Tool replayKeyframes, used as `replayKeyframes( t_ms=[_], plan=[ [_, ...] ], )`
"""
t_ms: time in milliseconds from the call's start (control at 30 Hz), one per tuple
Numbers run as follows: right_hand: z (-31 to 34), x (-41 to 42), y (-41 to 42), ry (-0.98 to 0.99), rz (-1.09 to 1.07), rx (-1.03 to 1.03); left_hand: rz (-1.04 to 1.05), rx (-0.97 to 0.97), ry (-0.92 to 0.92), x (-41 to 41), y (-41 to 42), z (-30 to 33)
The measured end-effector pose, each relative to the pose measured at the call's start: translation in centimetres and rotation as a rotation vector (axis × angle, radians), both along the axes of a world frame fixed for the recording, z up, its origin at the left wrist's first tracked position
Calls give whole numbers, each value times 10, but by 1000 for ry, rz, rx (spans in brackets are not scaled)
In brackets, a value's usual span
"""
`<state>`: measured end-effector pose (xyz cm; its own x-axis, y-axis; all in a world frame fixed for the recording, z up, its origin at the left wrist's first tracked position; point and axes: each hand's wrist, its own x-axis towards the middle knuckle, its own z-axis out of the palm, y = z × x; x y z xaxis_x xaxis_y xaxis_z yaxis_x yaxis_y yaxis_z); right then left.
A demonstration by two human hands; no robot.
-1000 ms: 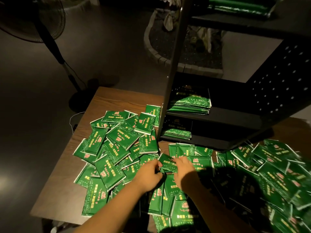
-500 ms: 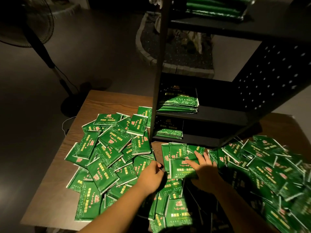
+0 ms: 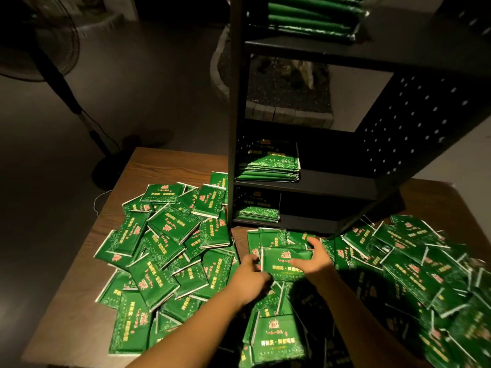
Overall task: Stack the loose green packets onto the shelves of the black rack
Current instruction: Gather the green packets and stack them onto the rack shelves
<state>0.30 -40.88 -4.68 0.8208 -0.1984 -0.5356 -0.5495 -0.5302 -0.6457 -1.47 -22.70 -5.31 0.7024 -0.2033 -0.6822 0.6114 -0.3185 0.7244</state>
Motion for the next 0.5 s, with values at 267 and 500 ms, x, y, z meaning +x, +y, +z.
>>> replayKeyframes(
  t_ms=[267, 500],
  plan=[
    [29, -11, -4, -68, -30, 264, 36, -58, -204, 10, 14, 25],
    [82, -5, 15, -353, -53, 280, 69, -188, -389, 17, 17, 77]
  ],
)
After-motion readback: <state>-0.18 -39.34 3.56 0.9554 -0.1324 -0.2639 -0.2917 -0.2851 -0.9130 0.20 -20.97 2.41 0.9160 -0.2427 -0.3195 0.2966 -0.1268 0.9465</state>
